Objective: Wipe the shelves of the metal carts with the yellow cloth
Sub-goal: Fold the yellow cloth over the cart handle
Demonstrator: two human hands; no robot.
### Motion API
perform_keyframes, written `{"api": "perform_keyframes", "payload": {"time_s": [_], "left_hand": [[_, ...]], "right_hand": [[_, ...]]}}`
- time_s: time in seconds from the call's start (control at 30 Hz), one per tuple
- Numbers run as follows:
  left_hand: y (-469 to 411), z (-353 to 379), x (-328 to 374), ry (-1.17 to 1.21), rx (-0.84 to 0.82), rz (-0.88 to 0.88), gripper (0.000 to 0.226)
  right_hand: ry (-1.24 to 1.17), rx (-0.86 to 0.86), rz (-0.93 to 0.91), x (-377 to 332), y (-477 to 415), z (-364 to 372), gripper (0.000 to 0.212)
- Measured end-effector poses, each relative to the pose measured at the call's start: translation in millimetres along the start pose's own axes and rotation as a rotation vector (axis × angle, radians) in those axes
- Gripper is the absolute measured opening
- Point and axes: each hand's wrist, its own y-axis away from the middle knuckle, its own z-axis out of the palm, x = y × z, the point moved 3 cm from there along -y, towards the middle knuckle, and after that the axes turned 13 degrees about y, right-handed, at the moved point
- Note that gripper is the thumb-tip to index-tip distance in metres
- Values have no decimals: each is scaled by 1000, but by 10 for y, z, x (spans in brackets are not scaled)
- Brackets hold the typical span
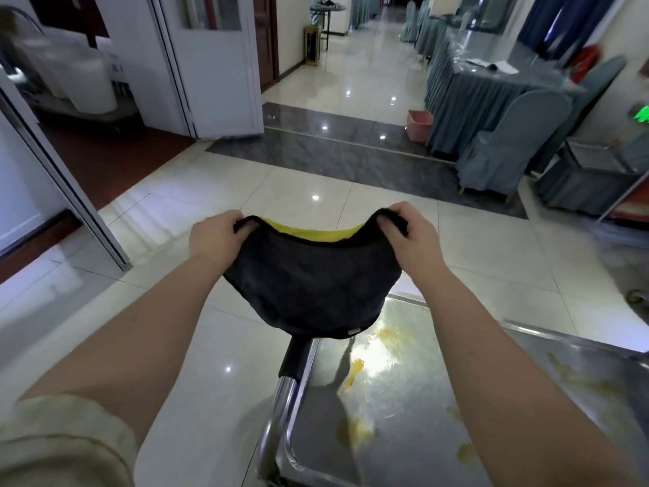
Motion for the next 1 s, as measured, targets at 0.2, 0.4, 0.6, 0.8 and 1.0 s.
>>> {"api": "perform_keyframes", "payload": {"time_s": [0.2, 0.4, 0.6, 0.8, 1.0], "left_hand": [[-347, -16, 576, 84, -265, 116, 44], [-581, 332, 1173, 326, -444, 263, 9], [-658, 824, 1837, 632, -535, 173, 12], [-342, 1295, 2522, 883, -915, -338, 19], [309, 1640, 3090, 824, -1190, -488, 12]], "right_hand": [[-62, 314, 87, 91, -145, -793, 17], [66, 479, 218, 443, -50, -1573, 15], [247, 599, 402, 840, 375, -2145, 14], [285, 713, 679, 1039, 926, -2643, 45], [156, 648, 892, 1321, 1407, -2807, 43]]}}
